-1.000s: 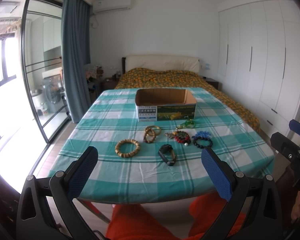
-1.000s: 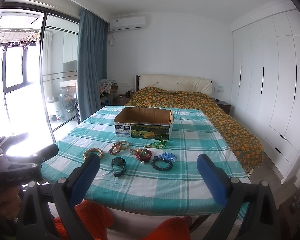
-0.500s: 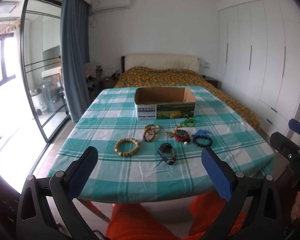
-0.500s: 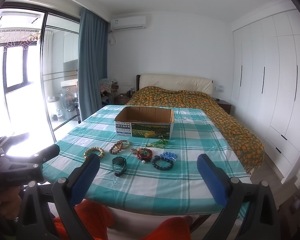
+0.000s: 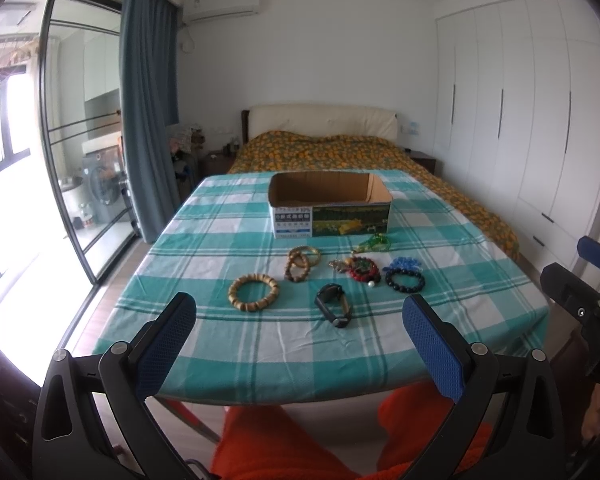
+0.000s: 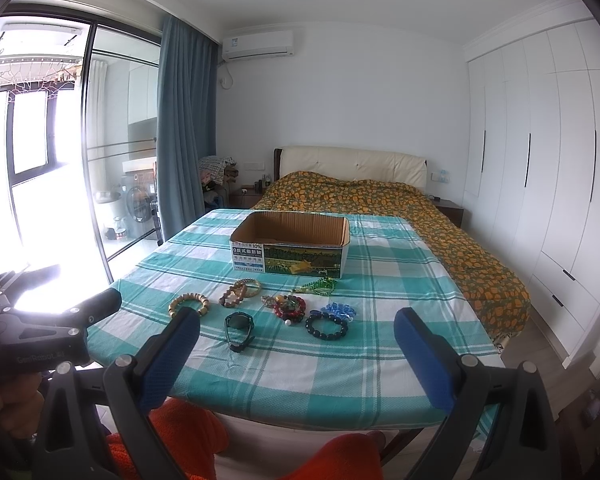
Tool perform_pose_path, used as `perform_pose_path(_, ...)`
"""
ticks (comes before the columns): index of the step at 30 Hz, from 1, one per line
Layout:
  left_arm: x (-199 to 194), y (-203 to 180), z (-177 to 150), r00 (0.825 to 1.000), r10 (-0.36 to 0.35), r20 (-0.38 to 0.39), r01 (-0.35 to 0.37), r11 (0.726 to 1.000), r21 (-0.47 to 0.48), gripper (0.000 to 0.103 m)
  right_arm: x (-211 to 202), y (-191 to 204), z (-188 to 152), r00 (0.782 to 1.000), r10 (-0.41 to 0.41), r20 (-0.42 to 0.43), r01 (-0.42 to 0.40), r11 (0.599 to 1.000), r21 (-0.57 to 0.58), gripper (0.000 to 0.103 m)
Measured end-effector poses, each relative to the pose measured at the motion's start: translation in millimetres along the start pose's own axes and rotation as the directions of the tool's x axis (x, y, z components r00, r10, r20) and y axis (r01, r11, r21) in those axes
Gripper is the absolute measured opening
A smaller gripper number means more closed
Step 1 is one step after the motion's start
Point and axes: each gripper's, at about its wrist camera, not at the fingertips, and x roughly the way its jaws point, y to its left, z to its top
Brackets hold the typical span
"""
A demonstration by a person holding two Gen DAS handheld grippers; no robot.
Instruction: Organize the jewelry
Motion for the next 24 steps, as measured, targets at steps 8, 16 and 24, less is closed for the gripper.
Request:
perform_pose_path(8, 0.2, -1.1, 1.0, 1.000, 0.000, -0.005, 0.000, 1.000, 0.002, 0.103, 0.3, -0.3, 0.0, 1.000, 0.001, -0.001, -0.001, 1.000, -0.001, 0.100)
perform_pose_path(16, 0.4, -1.4, 1.2, 1.000, 0.000, -0.005, 0.000, 1.000, 0.002, 0.103, -0.6, 2.5, -1.1, 1.000, 0.001, -0.001, -0.001, 1.000, -0.001, 0.100)
perform_pose_path(24, 0.4, -1.6, 1.2, 1.000, 0.000, -0.006, 0.000, 1.000, 0.002, 0.103, -0.5, 2.3, -1.1, 1.000, 0.000, -0.001, 0.000, 1.000, -0.001, 0.100)
